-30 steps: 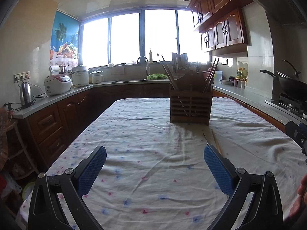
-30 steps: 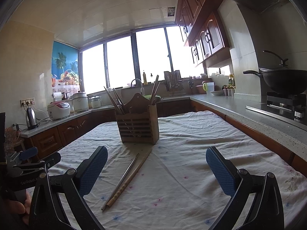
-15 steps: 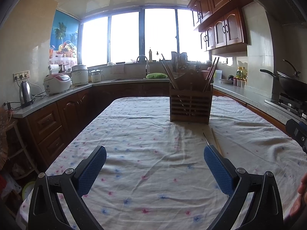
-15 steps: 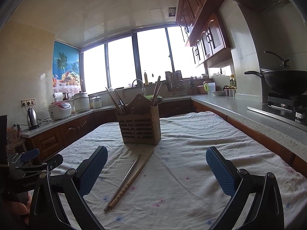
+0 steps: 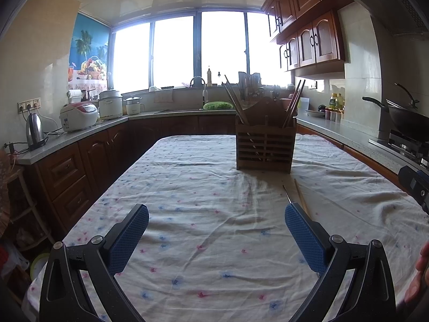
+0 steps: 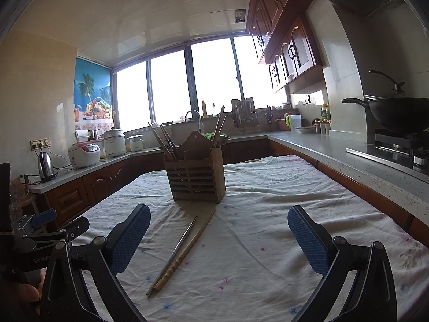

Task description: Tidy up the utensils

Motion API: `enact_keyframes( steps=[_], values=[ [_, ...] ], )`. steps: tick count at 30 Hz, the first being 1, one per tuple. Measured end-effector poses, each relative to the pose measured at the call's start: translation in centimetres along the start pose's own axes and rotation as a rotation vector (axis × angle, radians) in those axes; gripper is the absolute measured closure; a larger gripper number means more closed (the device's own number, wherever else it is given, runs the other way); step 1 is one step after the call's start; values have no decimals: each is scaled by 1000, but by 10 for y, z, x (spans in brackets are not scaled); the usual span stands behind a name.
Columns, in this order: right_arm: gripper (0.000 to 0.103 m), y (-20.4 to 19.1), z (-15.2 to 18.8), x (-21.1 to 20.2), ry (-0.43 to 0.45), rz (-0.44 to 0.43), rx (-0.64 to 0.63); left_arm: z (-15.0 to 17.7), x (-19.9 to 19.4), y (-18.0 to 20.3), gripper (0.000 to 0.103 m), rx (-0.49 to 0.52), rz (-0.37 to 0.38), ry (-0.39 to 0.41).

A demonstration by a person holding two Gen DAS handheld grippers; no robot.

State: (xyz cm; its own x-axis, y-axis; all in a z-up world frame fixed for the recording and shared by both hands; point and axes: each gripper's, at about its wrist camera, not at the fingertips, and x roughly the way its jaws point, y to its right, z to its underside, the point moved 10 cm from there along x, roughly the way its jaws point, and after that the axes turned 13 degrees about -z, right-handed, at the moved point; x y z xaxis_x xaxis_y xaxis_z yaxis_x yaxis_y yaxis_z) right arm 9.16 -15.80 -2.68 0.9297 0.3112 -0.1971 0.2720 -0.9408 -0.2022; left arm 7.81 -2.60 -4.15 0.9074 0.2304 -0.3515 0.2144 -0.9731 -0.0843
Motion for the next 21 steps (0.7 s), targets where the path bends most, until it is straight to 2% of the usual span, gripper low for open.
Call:
enact_keyframes(
  steps=[21],
  values=[
    [0,1,-1,0,-1,0,2,0,-2,2,1,0,4,-4]
  ],
)
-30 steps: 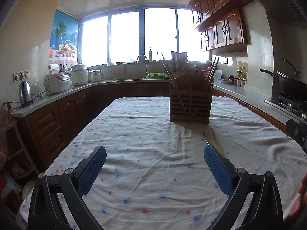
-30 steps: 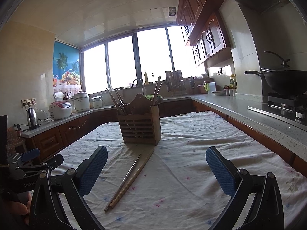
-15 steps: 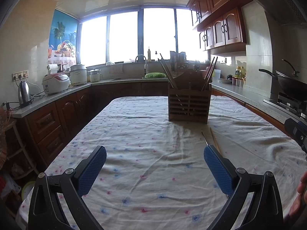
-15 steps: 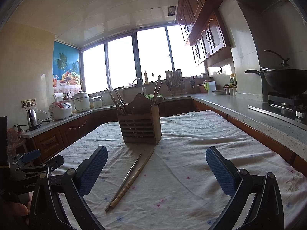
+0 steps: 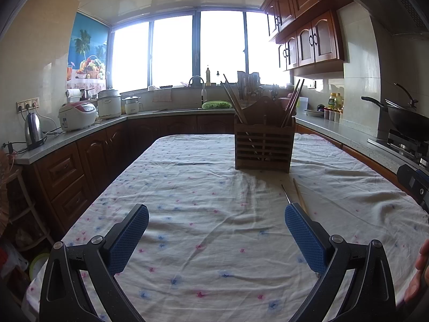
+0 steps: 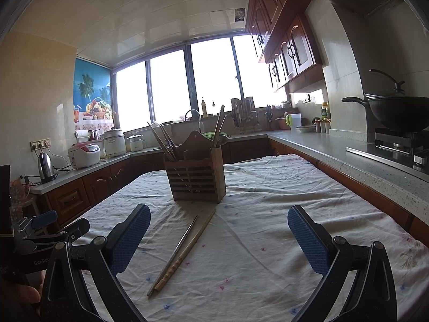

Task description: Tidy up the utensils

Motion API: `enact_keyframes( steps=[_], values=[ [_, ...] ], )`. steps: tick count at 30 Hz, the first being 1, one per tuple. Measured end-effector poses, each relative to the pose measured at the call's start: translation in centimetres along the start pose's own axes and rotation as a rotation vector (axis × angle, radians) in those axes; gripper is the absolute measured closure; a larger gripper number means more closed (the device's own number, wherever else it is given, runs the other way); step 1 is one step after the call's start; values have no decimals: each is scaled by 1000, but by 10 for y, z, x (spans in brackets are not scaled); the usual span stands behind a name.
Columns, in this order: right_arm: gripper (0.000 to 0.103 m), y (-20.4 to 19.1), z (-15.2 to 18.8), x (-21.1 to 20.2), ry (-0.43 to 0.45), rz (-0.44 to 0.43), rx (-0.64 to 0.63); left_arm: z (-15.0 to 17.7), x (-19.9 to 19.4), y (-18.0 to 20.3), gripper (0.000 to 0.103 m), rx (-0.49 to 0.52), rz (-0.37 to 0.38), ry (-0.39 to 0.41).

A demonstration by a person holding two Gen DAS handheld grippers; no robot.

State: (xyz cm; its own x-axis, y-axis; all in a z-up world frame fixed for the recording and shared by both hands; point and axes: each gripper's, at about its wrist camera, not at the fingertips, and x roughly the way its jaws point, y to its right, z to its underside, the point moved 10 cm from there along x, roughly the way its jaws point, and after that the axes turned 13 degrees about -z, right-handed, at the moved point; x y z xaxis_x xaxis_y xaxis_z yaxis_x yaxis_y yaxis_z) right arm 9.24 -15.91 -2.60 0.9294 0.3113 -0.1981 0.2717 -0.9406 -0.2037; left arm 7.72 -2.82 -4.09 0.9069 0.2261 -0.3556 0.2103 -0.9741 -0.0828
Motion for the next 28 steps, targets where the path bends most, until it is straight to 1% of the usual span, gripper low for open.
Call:
enact_keyframes(
  steps=[13,23,28],
  values=[
    [0,-2,-1,0,-2,0,3,0,0,1,1,-3,7,-6],
    [0,-5,-1,2,-9,0,3,-3,3,1,1,-16,26,-27],
    [0,-7,1,8,-35,0,10,-7,5,1,1,-33,40,-44]
  ],
)
